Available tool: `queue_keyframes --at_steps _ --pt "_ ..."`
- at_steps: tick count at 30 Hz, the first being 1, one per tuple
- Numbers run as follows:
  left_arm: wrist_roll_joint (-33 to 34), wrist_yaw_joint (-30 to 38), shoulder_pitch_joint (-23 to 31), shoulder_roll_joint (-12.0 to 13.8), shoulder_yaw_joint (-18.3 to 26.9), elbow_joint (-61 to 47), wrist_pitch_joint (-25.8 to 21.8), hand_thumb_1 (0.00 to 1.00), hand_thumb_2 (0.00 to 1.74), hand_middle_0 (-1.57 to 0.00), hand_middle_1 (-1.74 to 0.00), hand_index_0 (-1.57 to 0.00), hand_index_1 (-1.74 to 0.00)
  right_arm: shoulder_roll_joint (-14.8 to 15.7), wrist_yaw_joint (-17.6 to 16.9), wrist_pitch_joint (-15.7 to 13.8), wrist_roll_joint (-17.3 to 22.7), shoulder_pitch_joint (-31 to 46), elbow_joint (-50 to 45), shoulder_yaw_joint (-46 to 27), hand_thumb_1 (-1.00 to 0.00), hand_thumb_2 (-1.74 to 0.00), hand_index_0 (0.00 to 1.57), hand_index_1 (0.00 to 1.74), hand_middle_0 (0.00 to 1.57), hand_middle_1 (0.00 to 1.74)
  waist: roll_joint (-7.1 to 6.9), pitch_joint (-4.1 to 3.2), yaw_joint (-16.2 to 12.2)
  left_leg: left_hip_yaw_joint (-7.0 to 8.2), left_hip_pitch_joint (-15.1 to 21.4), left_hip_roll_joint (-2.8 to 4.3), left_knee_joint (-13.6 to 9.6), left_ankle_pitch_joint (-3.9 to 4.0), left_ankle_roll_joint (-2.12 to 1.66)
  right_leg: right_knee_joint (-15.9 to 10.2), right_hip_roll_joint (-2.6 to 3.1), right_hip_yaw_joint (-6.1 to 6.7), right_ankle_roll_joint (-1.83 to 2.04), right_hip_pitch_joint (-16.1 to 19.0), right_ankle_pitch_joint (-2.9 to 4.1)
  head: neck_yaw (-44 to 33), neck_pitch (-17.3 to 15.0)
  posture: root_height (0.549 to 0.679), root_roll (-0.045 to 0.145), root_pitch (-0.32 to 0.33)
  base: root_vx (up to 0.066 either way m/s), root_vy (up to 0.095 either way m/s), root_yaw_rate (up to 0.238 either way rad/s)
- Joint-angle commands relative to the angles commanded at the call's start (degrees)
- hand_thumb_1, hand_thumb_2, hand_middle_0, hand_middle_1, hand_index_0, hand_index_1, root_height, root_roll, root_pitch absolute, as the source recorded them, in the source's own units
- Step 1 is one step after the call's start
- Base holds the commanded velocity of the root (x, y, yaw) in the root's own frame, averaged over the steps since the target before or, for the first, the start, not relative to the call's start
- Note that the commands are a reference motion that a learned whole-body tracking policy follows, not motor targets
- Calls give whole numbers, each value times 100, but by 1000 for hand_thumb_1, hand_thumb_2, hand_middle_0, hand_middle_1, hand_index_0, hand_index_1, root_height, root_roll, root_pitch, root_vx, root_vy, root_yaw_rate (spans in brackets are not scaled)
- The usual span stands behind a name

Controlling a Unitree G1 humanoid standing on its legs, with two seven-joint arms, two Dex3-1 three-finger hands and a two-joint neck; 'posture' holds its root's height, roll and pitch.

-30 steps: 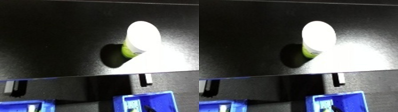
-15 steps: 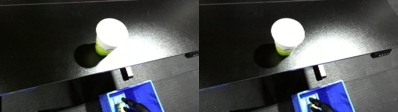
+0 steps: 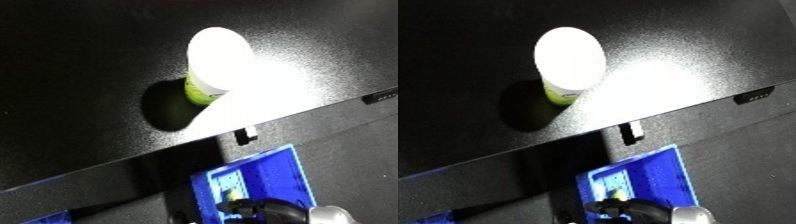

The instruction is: Pick up the object and place it into the box

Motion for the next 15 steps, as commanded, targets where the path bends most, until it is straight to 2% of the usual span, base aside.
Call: queue_keyframes --at_steps 5,10,12,15 --pt "42 -99 17 -85 -18 281 -129 0 0 0 0 0 0 86 360 -141 978 -193 -887 -382 0 0 0 0 0 0 2 -88 -52 51 -35 69 46 -28 -45 16 2 12 19 -20 -25 -69 10 623 28 15 28 9 -44" --pt "156 -118 39 -234 -54 366 -196 0 0 0 0 0 0 281 666 -578 2055 -563 -1407 -732 0 0 0 0 0 0 51 -162 -65 68 -81 99 125 -74 -70 62 5 23 24 -44 -60 -55 27 622 31 18 42 17 -6" --pt "207 -85 35 -287 -76 340 -175 0 0 0 0 0 0 385 617 -863 2465 -727 -1620 -840 0 0 0 0 0 0 84 -178 -60 69 -91 97 142 -84 -81 72 3 28 30 -48 -64 -17 36 622 32 19 32 19 30" --pt "311 -38 28 -361 -69 286 -112 0 0 0 0 0 0 606 194 -1406 2876 -1007 -1872 -1082 0 0 0 0 0 0 143 -195 -56 69 -95 83 170 -106 -90 87 -9 33 36 -45 -65 59 27 622 35 18 34 22 34"
